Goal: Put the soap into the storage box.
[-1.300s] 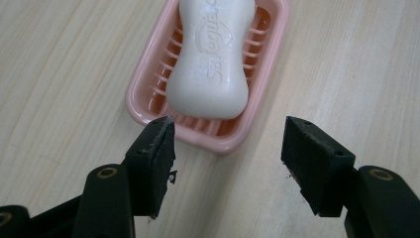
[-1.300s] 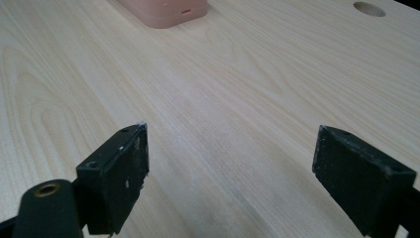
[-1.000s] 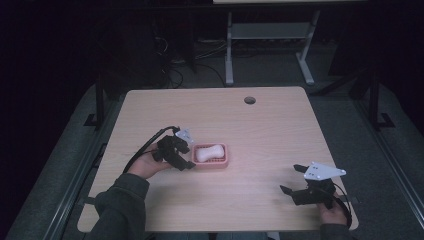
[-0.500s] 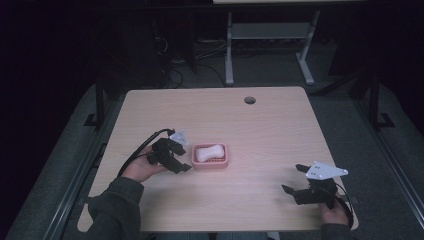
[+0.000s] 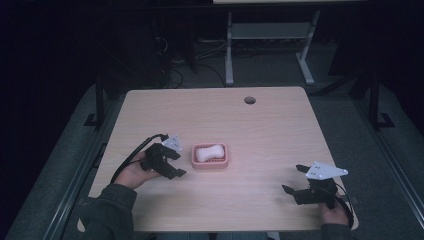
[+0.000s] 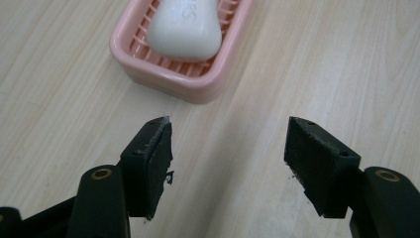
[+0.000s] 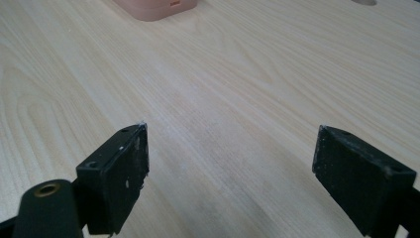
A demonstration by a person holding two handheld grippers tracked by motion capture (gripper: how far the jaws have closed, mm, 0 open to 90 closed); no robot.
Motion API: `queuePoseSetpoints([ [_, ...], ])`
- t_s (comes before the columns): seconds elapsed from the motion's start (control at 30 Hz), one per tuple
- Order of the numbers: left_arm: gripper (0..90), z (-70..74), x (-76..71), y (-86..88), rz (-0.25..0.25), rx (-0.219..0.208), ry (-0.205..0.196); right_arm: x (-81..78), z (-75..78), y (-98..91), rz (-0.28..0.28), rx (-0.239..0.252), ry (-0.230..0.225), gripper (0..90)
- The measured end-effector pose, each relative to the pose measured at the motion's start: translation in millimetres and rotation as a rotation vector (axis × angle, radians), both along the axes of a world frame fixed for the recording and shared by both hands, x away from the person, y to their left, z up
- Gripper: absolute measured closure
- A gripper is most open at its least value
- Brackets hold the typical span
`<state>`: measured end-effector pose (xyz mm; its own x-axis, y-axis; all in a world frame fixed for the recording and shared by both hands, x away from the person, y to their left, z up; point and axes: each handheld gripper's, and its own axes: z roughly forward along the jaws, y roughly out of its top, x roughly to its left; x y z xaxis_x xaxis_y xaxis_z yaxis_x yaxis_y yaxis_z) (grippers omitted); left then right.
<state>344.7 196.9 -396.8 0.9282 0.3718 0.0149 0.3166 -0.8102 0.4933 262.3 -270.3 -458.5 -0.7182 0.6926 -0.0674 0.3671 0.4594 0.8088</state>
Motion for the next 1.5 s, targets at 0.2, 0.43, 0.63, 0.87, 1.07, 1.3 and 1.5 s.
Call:
queuePoseSetpoints([
  [0.2, 34.4, -3.7, -5.8, 10.3, 0.017, -0.011, -0.002, 0.1, -0.4, 0.4, -0.003, -0.006, 0.004, 13.6],
  [0.43, 34.0, -5.5, -10.8, 17.1, 0.026, -0.011, -0.01, 0.5, -1.4, 1.6, 0.0, -0.013, 0.014, 13.6],
  [0.63, 34.0, -7.4, -15.6, 20.3, 0.026, -0.016, -0.009, 0.8, -2.1, 1.1, 0.0, -0.019, 0.013, 13.6],
  [0.87, 33.8, -12.5, -22.7, 27.1, 0.039, -0.023, -0.005, 0.7, -2.2, 1.2, -0.001, -0.02, 0.014, 13.6],
  [1.07, 33.5, -15.5, -28.0, 32.5, 0.044, -0.023, -0.006, 0.5, -2.1, 1.5, -0.001, -0.02, 0.015, 13.6],
  [1.3, 33.2, -17.3, -34.7, 37.2, 0.046, -0.024, -0.011, 0.2, -2.1, 1.7, -0.001, -0.02, 0.018, 13.6],
  [1.5, 32.4, -21.5, -41.9, 41.3, 0.054, -0.025, -0.012, 0.0, -2.0, 2.2, 0.002, -0.024, 0.016, 13.6],
])
